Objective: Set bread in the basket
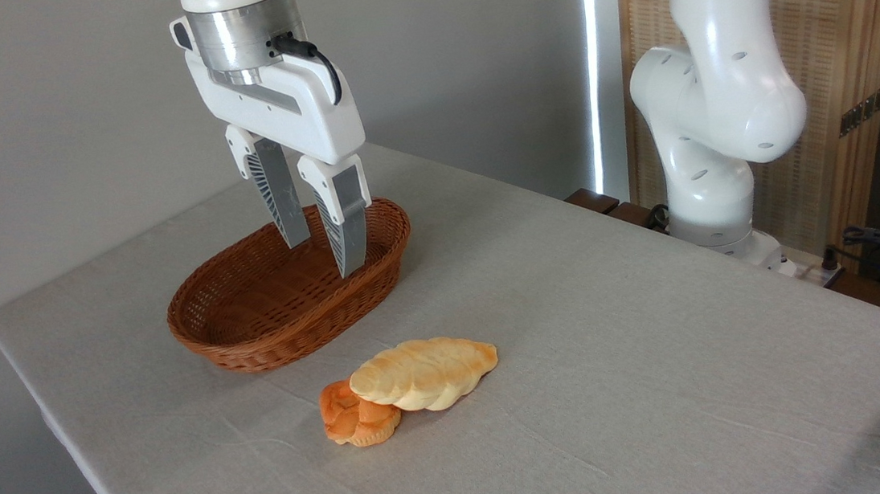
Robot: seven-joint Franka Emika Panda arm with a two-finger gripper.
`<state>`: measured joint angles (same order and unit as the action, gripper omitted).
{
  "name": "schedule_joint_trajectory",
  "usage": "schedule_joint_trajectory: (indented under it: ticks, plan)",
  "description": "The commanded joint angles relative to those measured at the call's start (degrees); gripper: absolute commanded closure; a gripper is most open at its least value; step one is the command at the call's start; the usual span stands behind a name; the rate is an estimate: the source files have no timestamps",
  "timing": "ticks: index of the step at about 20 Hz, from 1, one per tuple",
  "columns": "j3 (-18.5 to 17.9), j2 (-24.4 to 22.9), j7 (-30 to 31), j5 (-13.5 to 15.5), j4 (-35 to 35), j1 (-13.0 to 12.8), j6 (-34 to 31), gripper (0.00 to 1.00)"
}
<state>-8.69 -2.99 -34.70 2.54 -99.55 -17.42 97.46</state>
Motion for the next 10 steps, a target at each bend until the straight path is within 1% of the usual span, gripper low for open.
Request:
schedule_joint_trajectory:
  ticks: [1,10]
  plan:
    - [-0.4,0.3,-0.2,0.8,0.9,-0.2,-1.4,0.00]
    - [-0.3,0.6,-0.2,0.5,0.9,-0.2,-0.5,0.00]
